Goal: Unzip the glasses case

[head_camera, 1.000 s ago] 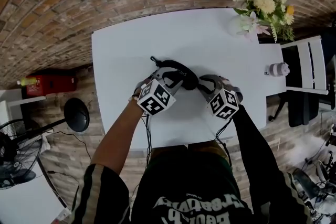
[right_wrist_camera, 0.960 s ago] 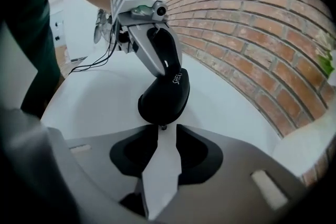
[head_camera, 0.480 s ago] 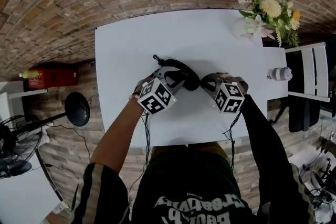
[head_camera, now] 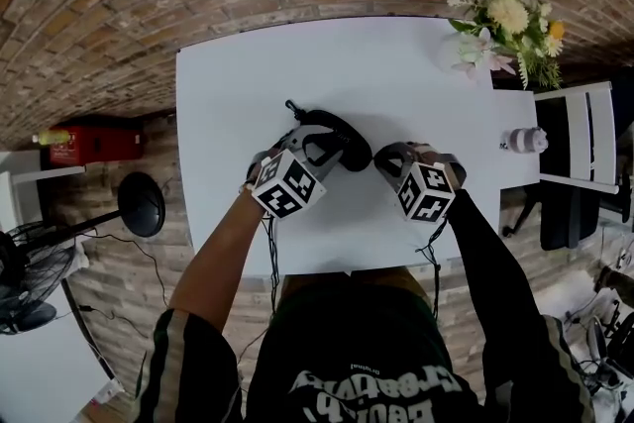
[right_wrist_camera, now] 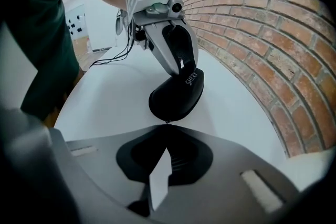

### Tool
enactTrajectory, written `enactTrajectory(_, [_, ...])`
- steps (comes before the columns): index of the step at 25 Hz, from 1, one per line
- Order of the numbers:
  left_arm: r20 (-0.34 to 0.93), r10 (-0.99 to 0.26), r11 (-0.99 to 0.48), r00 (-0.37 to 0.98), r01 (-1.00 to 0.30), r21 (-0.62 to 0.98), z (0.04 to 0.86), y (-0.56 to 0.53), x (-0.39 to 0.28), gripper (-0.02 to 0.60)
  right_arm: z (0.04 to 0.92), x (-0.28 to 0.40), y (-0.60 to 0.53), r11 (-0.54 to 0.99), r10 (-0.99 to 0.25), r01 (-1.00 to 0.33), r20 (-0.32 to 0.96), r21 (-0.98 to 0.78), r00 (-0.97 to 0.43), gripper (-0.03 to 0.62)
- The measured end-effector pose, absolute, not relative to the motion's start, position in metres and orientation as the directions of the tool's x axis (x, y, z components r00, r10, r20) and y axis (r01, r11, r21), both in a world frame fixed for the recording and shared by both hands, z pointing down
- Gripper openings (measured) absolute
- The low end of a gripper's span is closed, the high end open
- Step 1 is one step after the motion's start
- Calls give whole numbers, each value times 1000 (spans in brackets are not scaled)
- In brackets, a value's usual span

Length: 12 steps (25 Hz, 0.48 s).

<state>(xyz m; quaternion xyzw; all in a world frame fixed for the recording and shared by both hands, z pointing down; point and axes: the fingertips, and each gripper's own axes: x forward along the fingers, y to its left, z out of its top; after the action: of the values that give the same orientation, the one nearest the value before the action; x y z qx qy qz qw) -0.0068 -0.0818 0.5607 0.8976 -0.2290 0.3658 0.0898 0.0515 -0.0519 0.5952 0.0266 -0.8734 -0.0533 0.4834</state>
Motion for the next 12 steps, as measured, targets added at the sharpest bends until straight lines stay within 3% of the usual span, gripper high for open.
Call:
enactTrajectory(5, [682, -420, -844, 598, -533, -53, 553, -74, -14, 103, 588, 40, -34, 988, -153, -110, 835, 112, -529, 12])
enactTrajectory(12, [657, -474, -760, 586, -649, 31, 543, -66, -26, 109, 584, -1, 3, 978, -172, -197, 820, 75, -546, 12])
